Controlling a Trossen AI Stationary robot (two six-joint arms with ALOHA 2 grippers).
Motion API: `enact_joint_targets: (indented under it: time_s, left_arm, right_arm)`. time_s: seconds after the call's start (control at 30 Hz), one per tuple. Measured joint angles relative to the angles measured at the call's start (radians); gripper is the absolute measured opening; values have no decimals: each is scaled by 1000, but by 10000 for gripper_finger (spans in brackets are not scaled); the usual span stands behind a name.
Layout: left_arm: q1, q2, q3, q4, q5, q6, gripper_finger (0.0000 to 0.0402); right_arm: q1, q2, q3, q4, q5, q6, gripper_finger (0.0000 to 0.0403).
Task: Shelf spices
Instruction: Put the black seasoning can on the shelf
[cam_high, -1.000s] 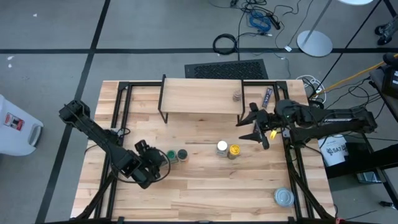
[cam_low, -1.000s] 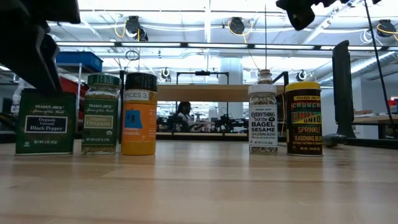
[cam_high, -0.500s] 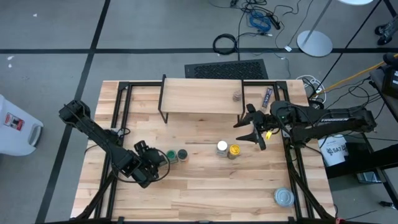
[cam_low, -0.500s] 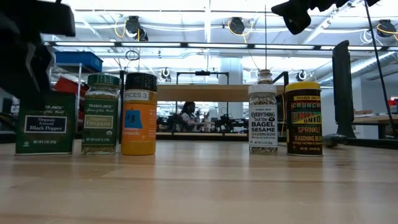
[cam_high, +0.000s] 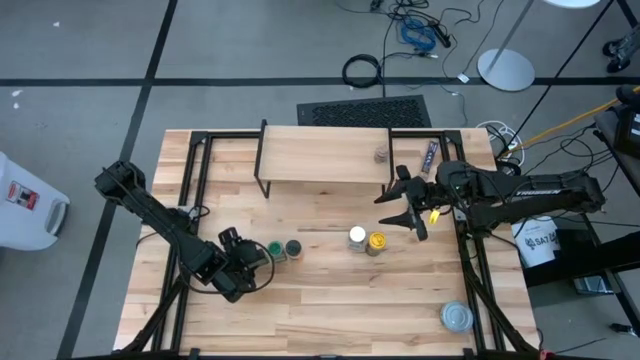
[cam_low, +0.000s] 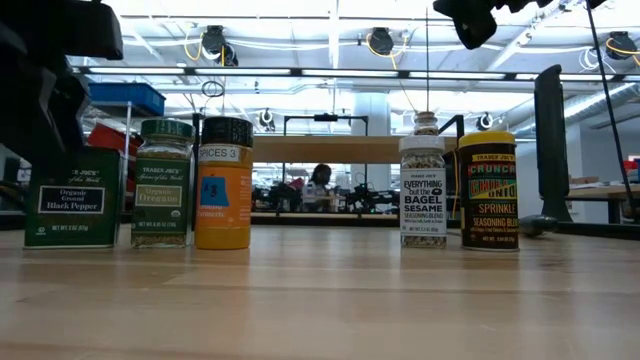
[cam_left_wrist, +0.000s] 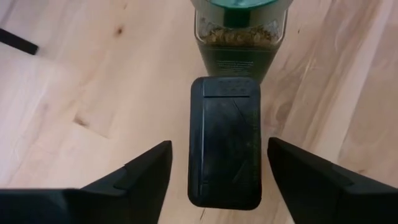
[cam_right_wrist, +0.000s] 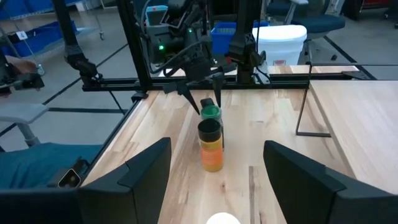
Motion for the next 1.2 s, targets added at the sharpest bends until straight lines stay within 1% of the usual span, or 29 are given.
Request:
enact_joint_targets:
  time_s: [0.33, 0.47, 0.53, 0.63, 0.73, 1.0, 1.1, 1.2]
  left_arm:
    - [0, 0, 0, -4, 1, 1, 170]
    - [0, 0, 1, -2, 15, -1, 143]
    - [0, -1, 3, -4, 22, -2, 139]
    - [0, -1, 20, -19, 50, -2, 143]
    - [0, -3, 49, -30, 75, -2, 152]
    - [-31, -7, 130, -32, 153, 0, 149]
    - [-46, -7, 171, -34, 159, 20, 149]
    - [-50, -8, 211, -31, 141, 56, 148]
  right_arm:
    - [0, 2, 0, -1, 3, -4, 242]
    - [0, 7, 0, -1, 51, -4, 242]
    - [0, 13, 0, -2, 56, -7, 242]
    - [0, 22, 0, -1, 56, -8, 242]
    - [0, 31, 0, 0, 56, -8, 242]
    - [0, 63, 0, 25, 55, -7, 242]
    - [0, 80, 0, 54, 55, -7, 242]
    - [0, 100, 0, 104, 55, -5, 242]
